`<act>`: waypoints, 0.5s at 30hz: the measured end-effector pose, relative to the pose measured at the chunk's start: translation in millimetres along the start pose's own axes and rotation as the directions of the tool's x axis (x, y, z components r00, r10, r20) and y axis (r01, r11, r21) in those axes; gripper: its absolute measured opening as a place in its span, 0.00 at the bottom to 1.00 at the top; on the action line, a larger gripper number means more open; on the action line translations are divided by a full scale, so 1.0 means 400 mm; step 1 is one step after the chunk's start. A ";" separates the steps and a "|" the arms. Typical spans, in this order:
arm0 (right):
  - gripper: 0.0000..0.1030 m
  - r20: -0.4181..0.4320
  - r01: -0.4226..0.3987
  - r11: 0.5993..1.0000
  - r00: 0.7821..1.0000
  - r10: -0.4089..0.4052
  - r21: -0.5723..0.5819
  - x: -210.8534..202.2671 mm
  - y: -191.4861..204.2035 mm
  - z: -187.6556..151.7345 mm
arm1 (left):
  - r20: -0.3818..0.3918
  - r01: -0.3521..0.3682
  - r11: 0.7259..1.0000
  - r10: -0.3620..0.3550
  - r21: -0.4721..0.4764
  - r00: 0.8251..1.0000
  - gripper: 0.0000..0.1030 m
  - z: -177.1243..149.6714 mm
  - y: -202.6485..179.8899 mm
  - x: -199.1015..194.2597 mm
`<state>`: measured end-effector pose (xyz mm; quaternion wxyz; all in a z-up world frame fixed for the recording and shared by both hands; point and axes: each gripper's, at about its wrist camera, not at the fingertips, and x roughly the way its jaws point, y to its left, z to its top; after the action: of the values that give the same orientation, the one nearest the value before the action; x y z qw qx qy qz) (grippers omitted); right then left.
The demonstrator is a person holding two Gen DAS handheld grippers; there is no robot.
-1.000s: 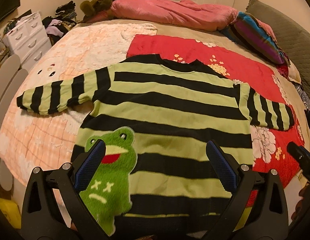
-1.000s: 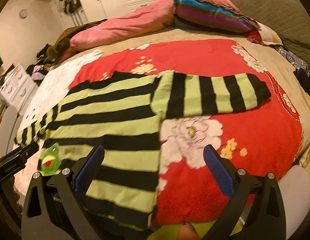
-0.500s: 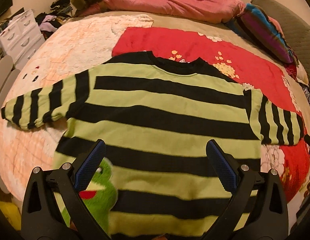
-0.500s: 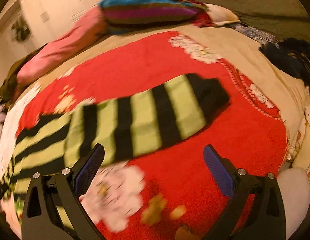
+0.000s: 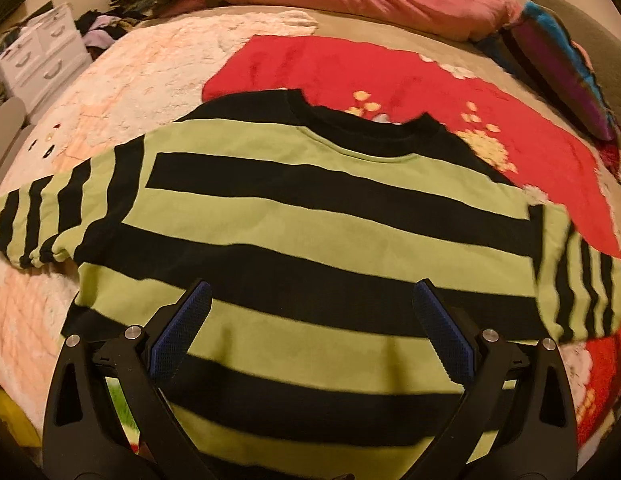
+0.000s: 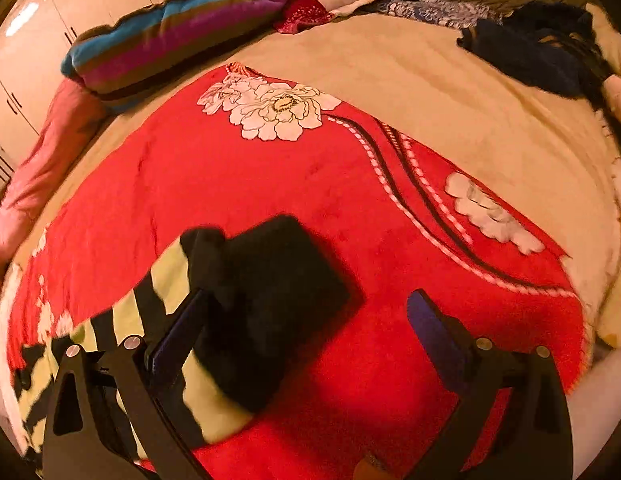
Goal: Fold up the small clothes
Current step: 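Grasp the striped sleeve cuff with the right gripper and lift it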
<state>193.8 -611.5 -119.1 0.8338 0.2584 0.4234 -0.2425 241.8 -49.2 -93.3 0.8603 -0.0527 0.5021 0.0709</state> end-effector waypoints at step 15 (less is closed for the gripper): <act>0.33 0.015 -0.092 0.993 0.996 0.093 -0.073 0.014 0.072 -0.002 | 0.039 -0.001 0.999 0.003 -0.036 0.999 0.92 -0.037 0.071 0.077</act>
<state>214.3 -590.5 -117.8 0.8567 0.2451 0.4120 -0.1905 239.3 -21.4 -128.0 0.8687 -0.0661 0.4840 0.0818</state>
